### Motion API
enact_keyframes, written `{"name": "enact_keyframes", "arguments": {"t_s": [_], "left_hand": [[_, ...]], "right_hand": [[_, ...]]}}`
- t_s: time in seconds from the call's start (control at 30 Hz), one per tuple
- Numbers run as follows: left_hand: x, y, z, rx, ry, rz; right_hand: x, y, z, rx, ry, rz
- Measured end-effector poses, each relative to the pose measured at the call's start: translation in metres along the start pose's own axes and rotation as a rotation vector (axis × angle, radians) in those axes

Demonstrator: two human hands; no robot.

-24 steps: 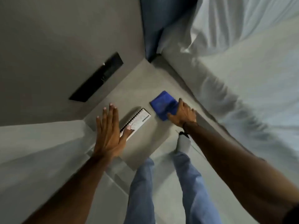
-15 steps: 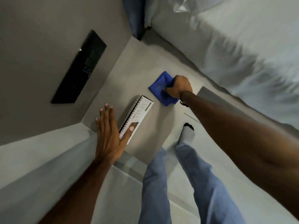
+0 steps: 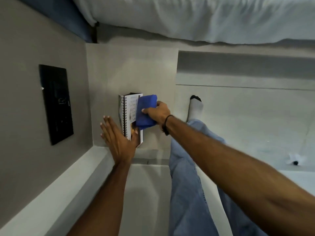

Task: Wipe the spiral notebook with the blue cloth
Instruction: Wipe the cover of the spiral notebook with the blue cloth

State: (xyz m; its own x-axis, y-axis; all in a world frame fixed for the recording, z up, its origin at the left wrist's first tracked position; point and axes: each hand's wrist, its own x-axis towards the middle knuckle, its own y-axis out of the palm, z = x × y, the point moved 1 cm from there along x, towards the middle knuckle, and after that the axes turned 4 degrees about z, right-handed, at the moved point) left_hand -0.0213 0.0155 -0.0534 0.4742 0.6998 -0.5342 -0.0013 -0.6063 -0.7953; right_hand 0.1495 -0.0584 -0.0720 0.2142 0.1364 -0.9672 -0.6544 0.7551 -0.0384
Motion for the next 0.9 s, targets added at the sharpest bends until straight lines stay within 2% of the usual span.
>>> {"name": "enact_keyframes", "arguments": {"t_s": [0.13, 0.37, 0.47, 0.57, 0.7, 0.8, 0.9], "left_hand": [[0.002, 0.004, 0.01, -0.002, 0.035, 0.014], [0.009, 0.014, 0.02, 0.034, 0.075, 0.031], [0.011, 0.014, 0.022, 0.043, 0.092, 0.042], [0.01, 0.012, 0.022, 0.036, 0.097, 0.055], [0.01, 0.012, 0.021, 0.071, 0.099, 0.053], [0.01, 0.011, 0.02, 0.087, 0.102, 0.071], [0.011, 0.009, 0.022, 0.099, 0.103, 0.084]], "right_hand": [[-0.003, 0.025, -0.011, 0.085, 0.008, -0.014], [-0.01, 0.032, -0.001, 0.207, -0.084, -0.043], [-0.017, 0.038, -0.011, 0.143, -0.141, -0.12], [-0.018, 0.039, -0.013, 0.074, -0.095, -0.129], [-0.016, 0.034, 0.001, 0.277, -0.08, -0.084], [-0.02, 0.038, -0.005, 0.177, -0.135, -0.149], [-0.021, 0.037, -0.004, 0.083, -0.158, -0.124]]}}
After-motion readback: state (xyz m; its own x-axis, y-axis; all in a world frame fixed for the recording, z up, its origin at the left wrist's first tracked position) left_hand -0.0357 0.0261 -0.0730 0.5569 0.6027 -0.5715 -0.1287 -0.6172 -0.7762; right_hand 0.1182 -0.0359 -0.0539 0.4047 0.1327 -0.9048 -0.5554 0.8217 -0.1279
